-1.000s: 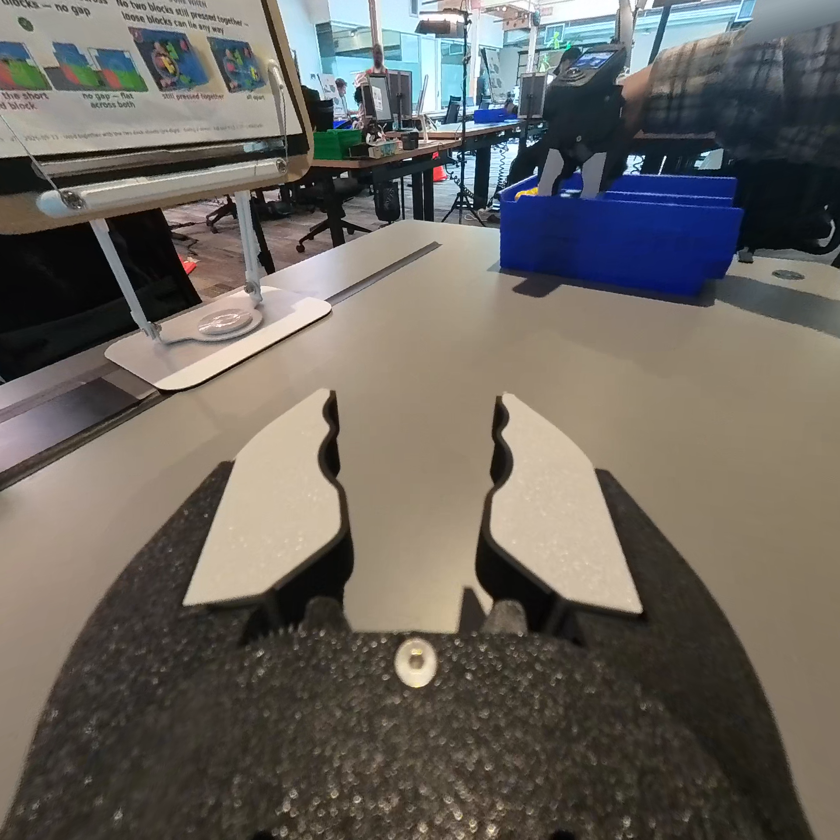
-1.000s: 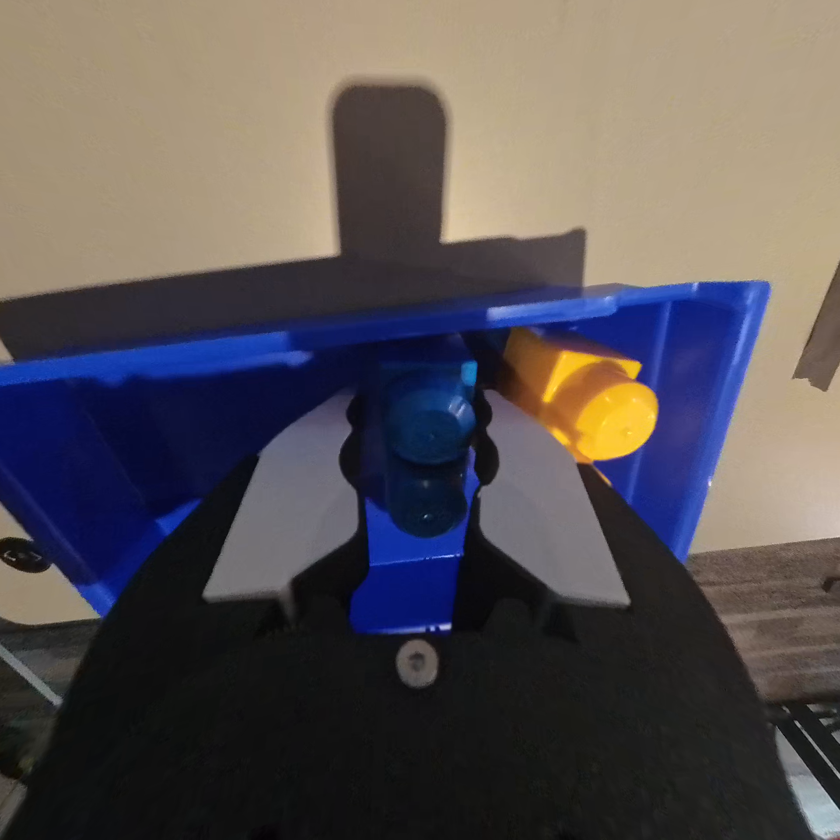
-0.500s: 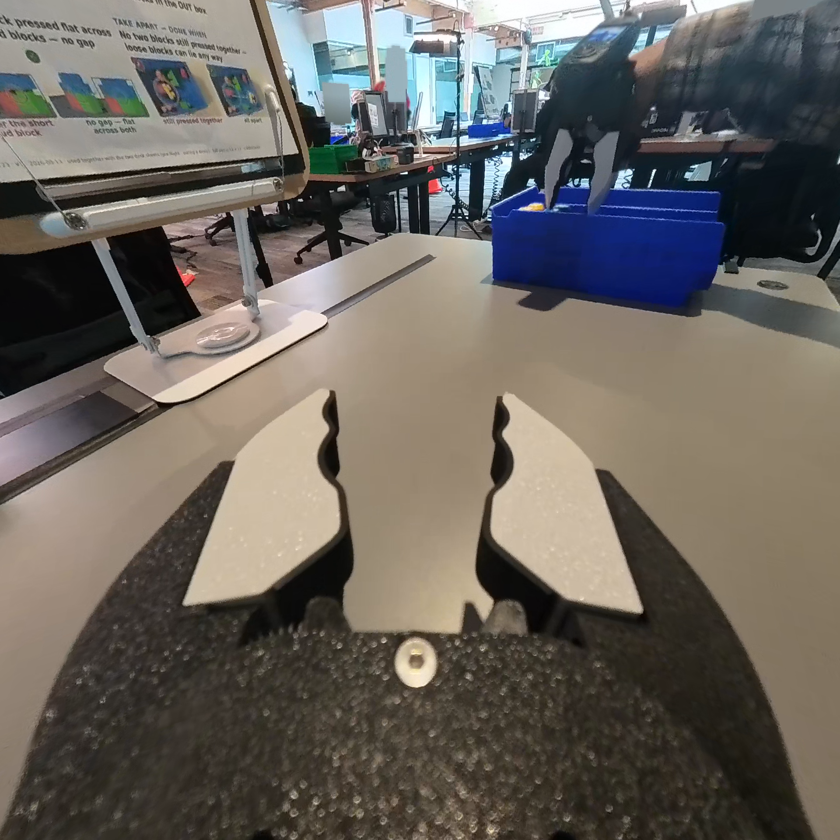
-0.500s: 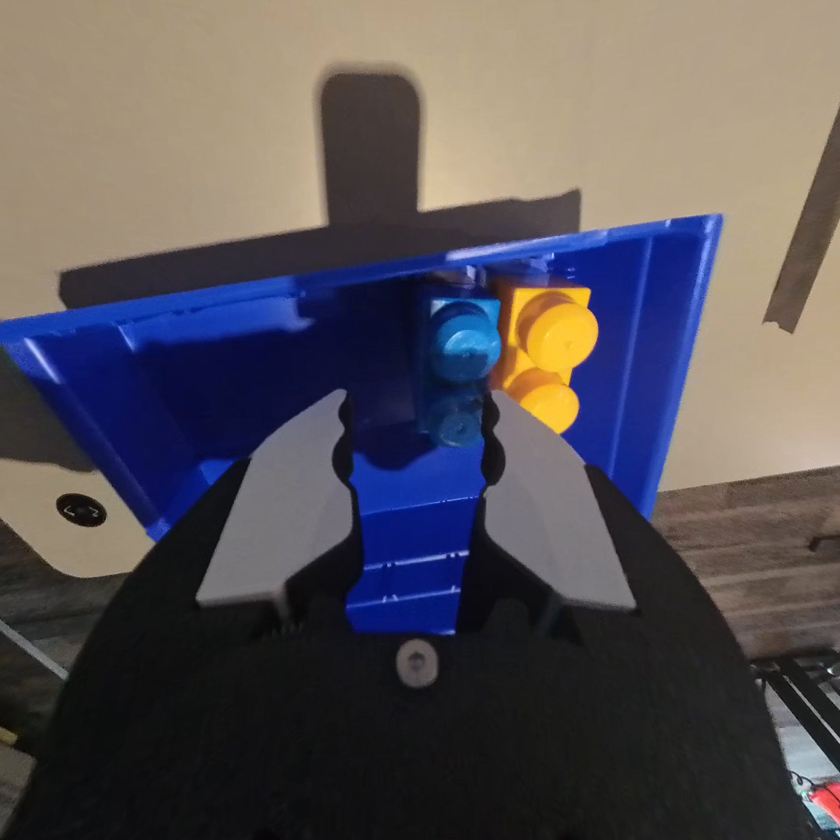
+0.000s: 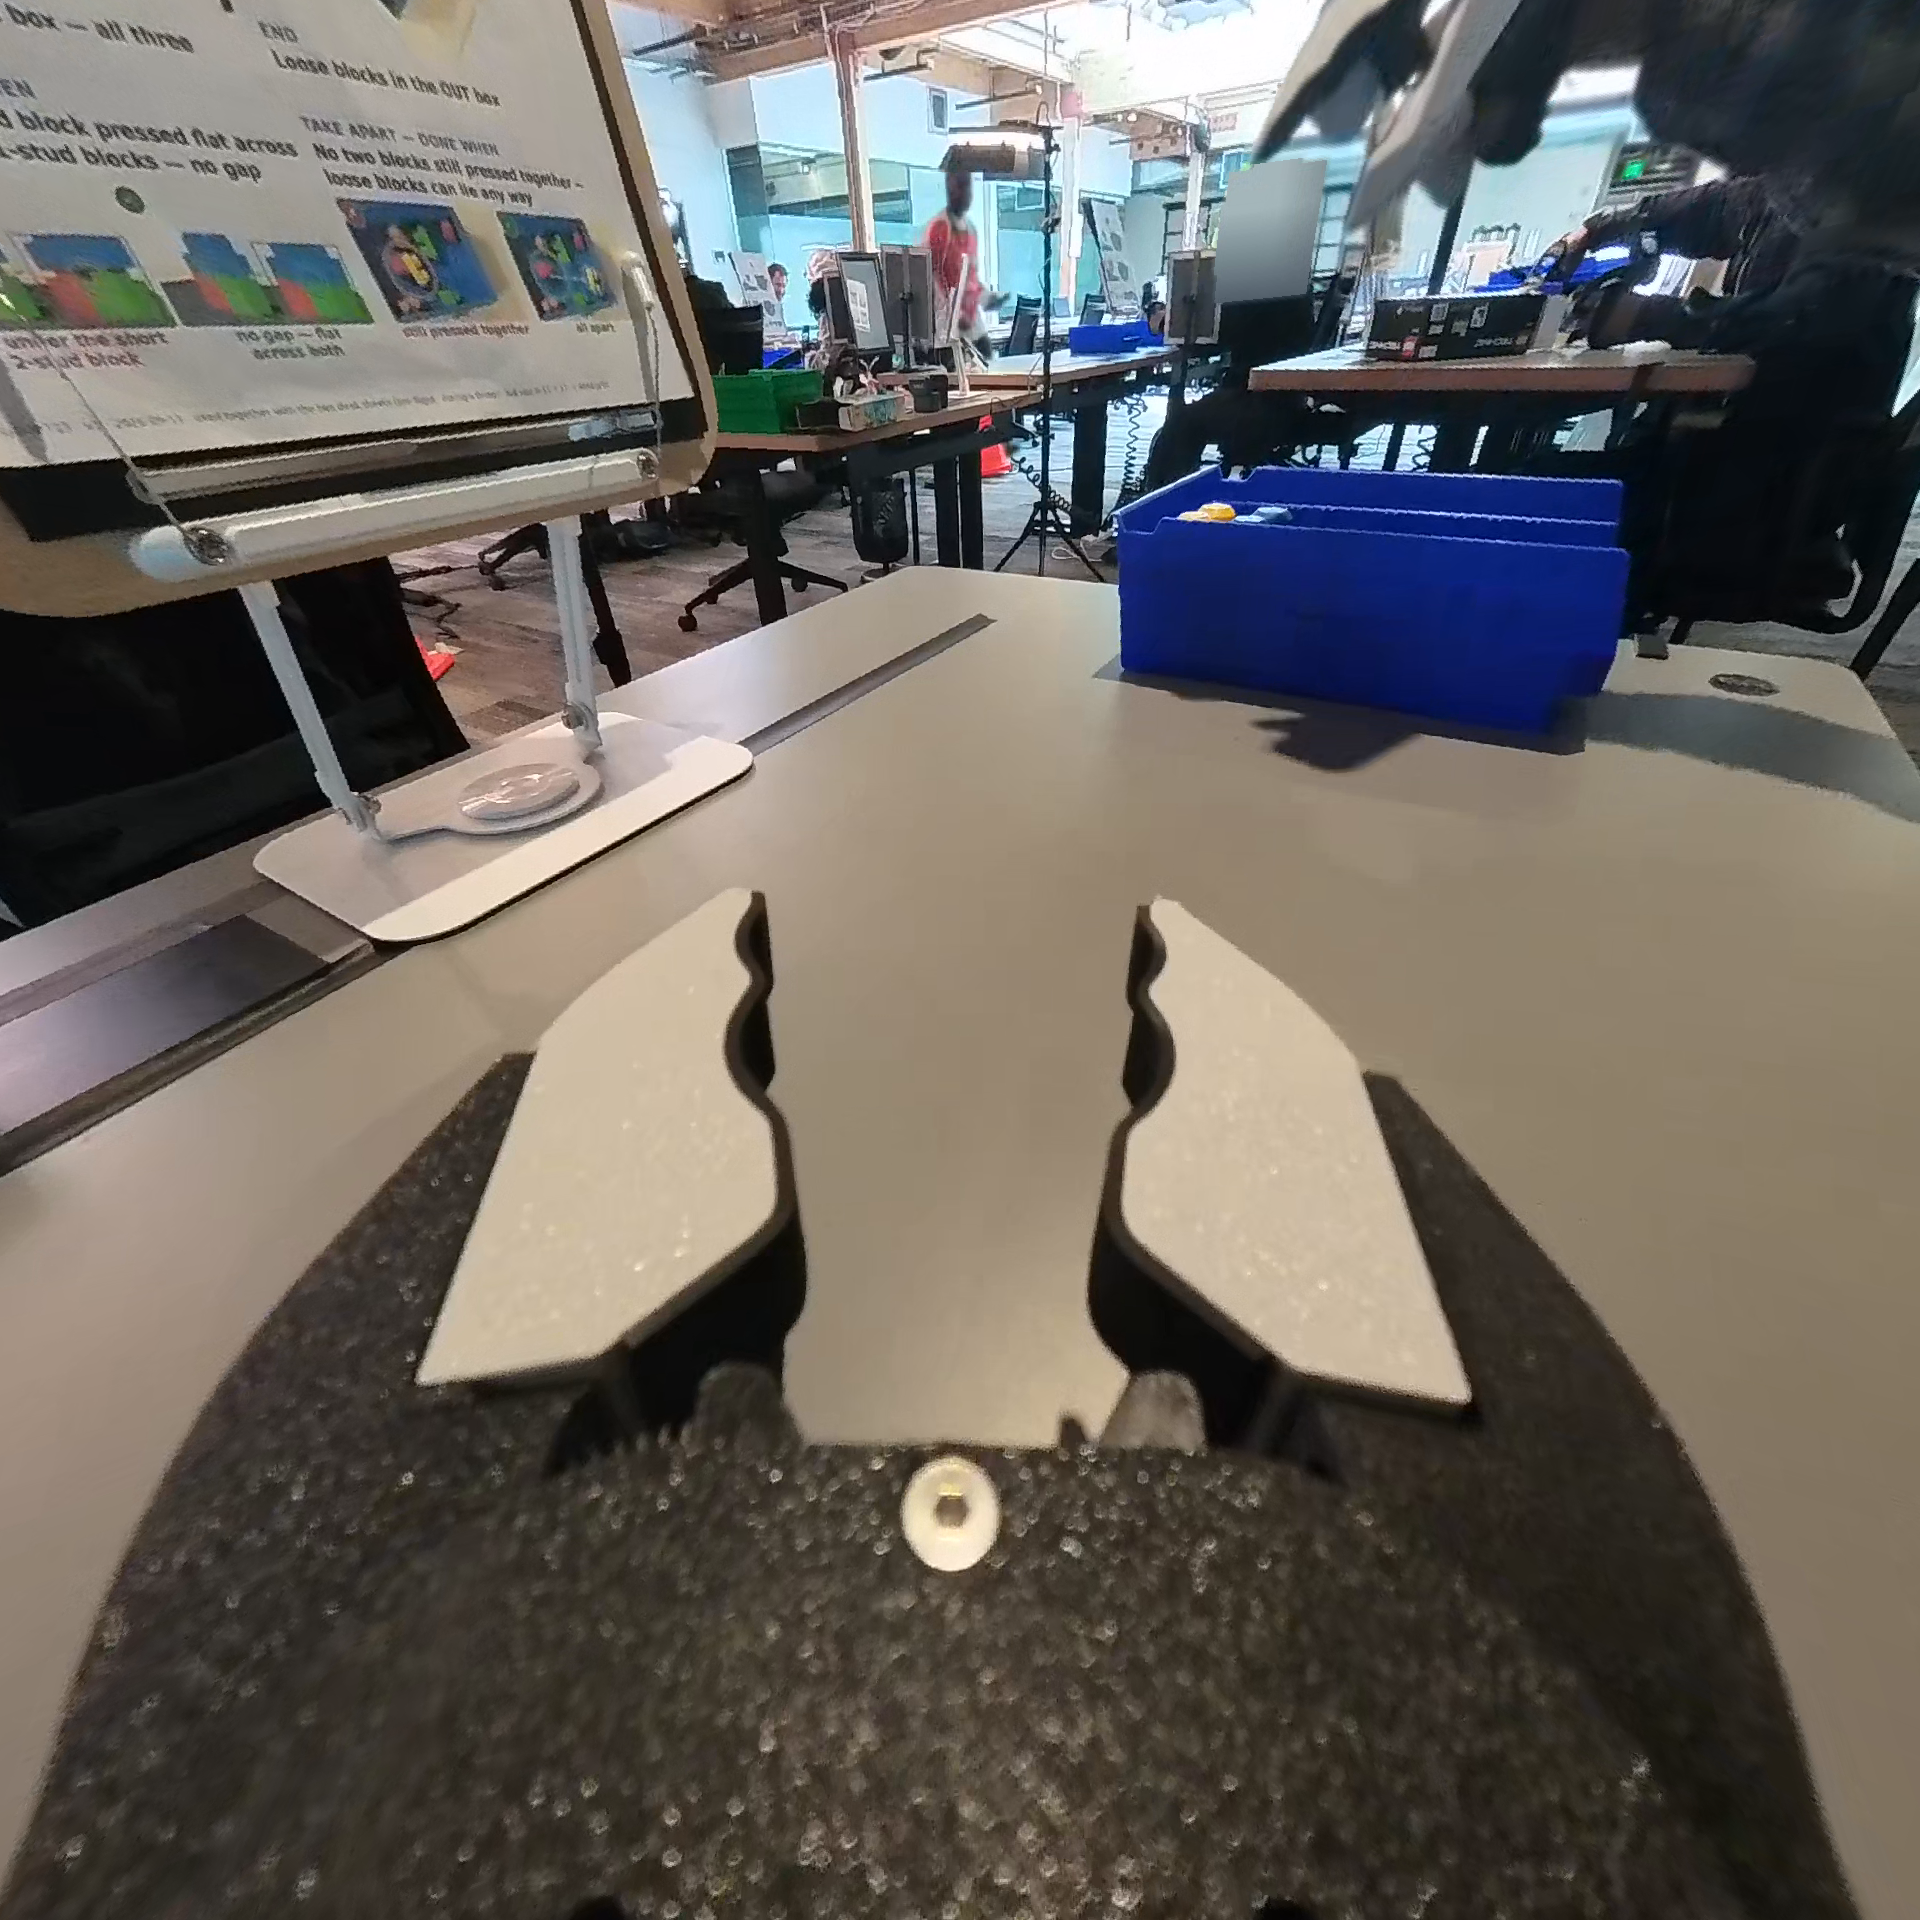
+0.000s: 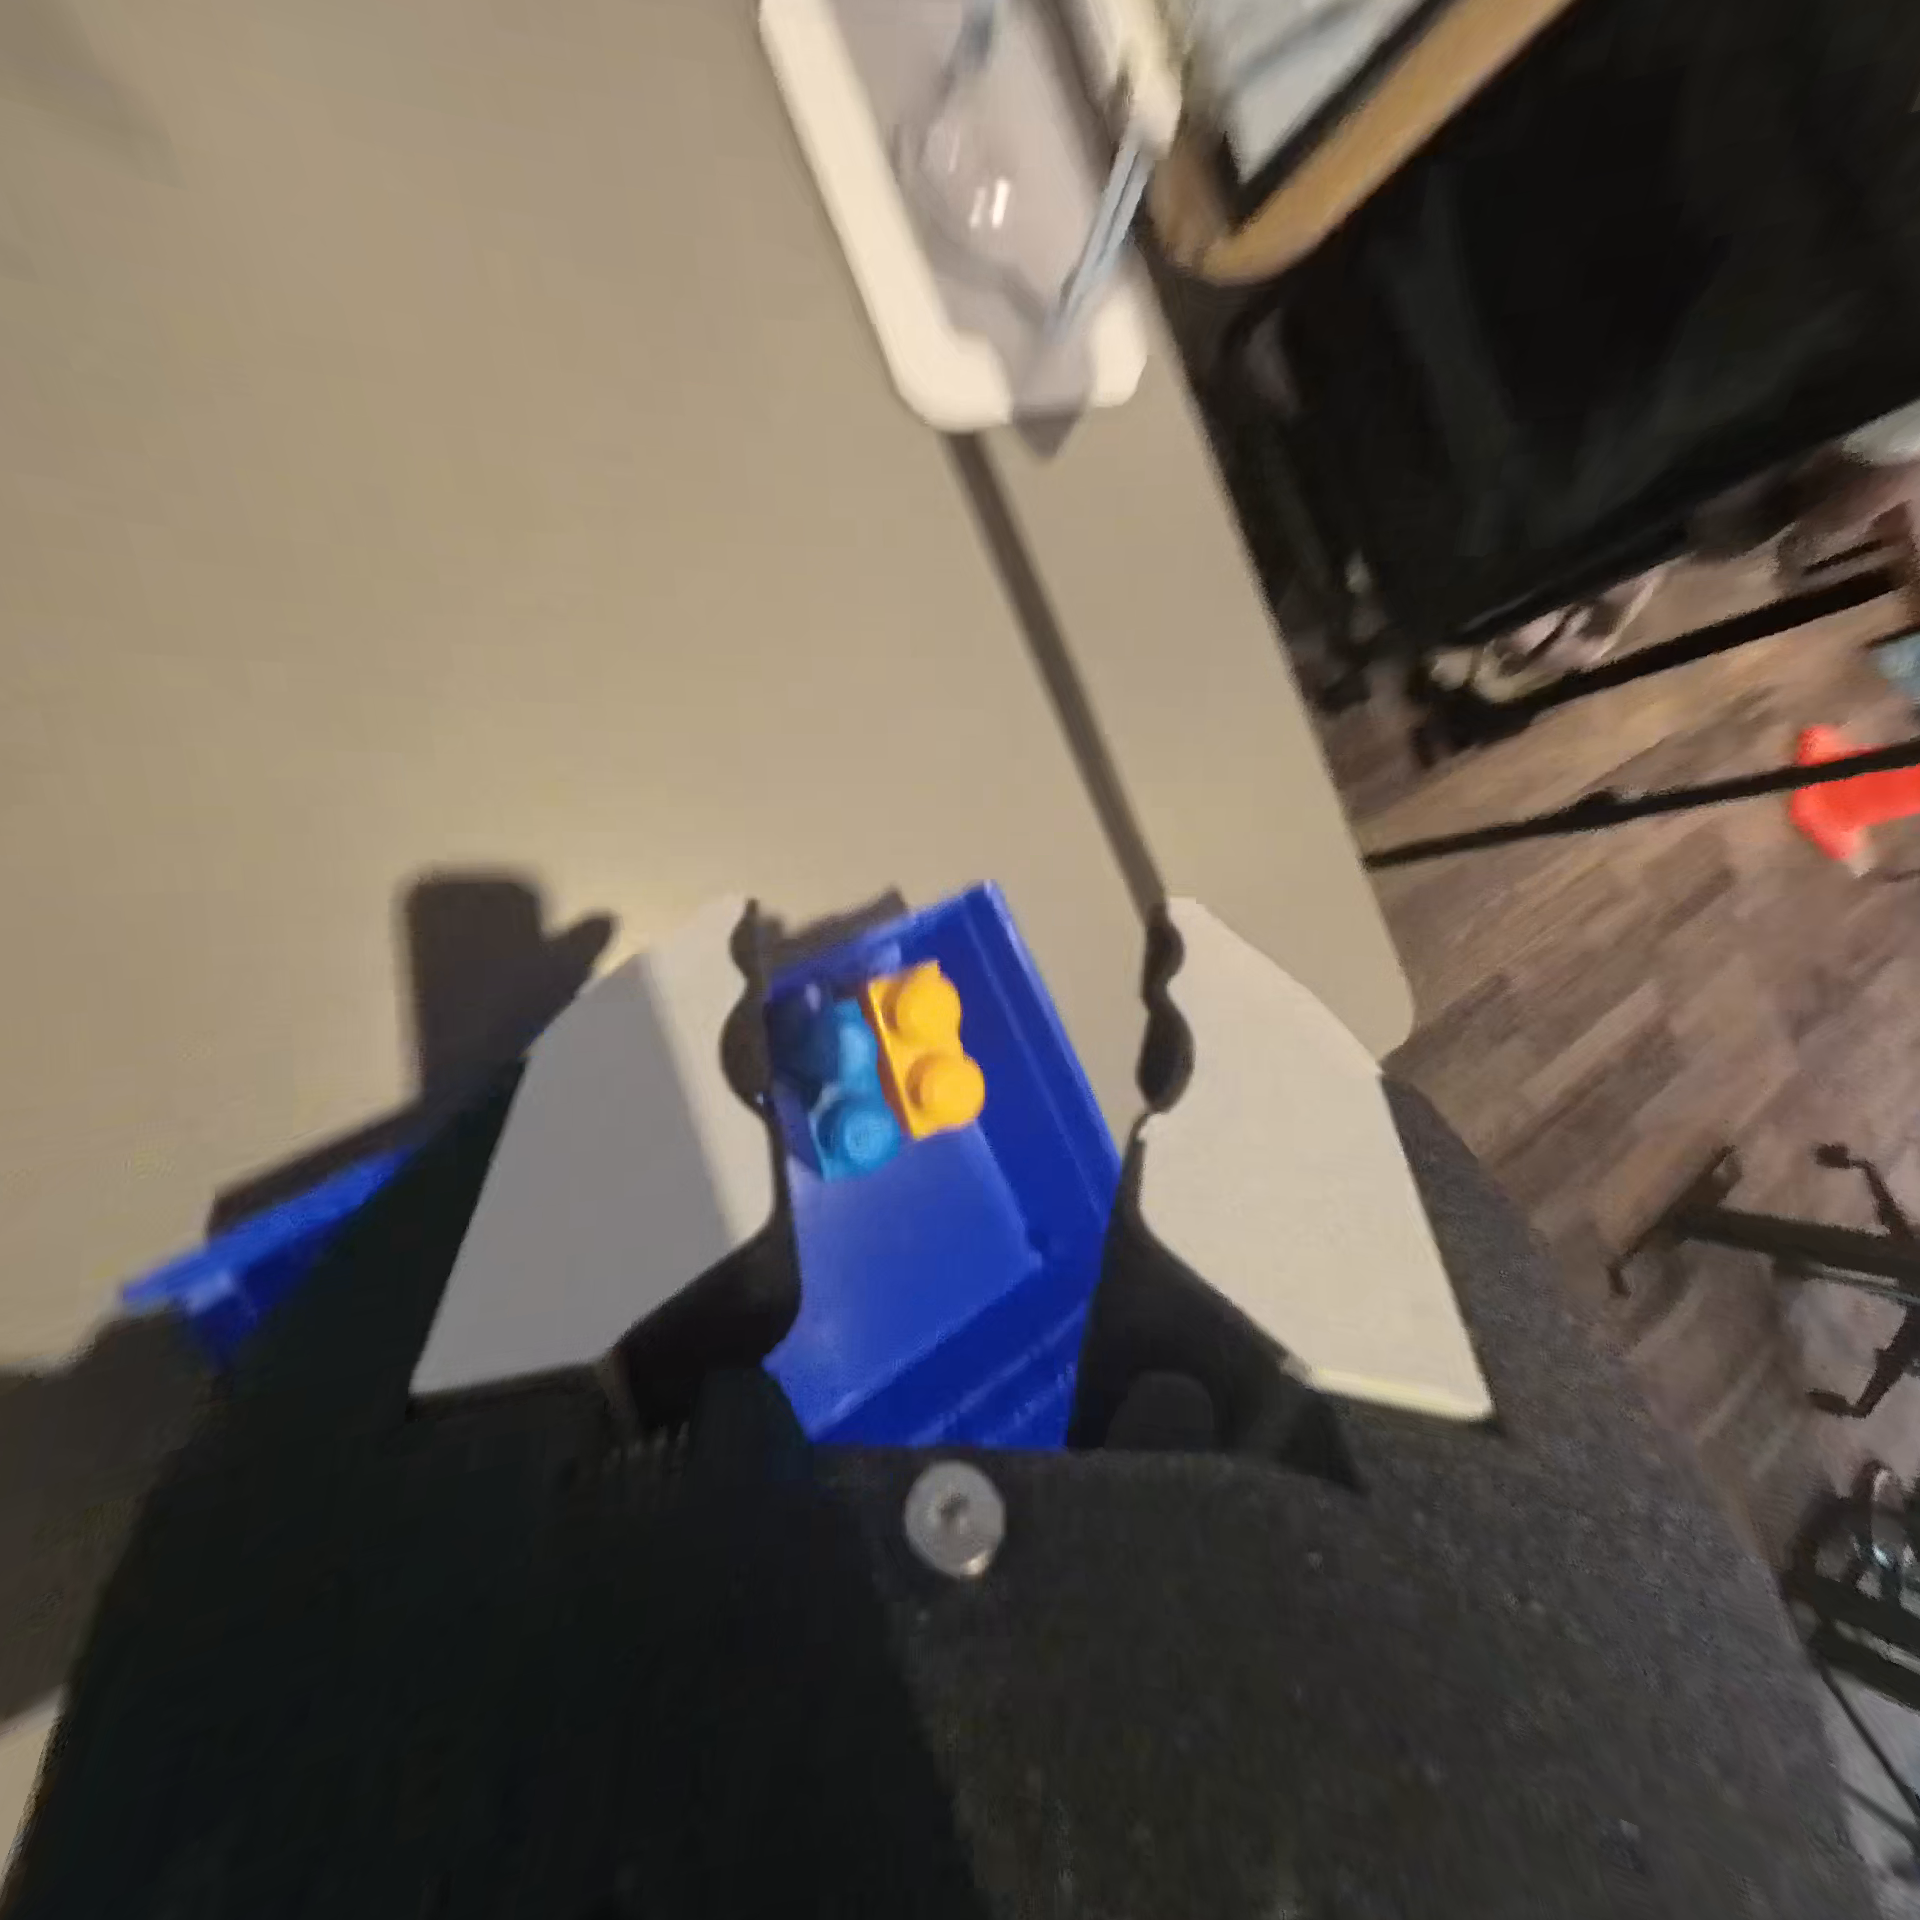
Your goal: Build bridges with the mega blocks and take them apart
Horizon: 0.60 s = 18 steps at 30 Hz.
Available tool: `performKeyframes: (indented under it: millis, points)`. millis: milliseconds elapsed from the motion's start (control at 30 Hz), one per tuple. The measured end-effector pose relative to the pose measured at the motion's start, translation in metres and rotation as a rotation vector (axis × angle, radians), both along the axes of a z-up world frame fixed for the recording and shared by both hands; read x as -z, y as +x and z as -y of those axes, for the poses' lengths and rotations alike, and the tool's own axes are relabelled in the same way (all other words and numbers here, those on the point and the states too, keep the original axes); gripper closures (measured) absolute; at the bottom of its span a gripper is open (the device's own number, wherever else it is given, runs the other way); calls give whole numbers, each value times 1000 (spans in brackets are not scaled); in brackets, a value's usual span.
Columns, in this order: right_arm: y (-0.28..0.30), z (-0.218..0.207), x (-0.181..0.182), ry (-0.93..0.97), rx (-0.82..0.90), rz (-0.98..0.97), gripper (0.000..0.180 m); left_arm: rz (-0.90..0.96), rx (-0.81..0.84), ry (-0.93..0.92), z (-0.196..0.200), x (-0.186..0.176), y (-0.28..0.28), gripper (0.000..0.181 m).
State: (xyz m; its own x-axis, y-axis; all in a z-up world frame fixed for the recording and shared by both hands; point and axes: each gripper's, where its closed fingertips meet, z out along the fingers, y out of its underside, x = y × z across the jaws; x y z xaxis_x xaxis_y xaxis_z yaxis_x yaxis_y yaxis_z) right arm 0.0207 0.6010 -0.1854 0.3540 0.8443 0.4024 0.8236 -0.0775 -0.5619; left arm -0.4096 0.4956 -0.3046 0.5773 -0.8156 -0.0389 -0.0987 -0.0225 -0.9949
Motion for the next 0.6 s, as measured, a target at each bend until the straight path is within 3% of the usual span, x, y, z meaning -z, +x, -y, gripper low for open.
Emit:
performKeyframes:
  millis: [133,300,433,600]
  points:
    - [-45,18,-29,164,29,-182,88,4,4,-4,1,0,0,115]
    - [-112,57,-25,176,16,-523,86,0,16,-7,4,2,2,115]
    - [-156,84,-1,106,-24,-798,86,-10,21,-9,5,4,2,115]
    - [-193,88,60,33,-54,-907,86,-24,37,-15,7,6,4,115]
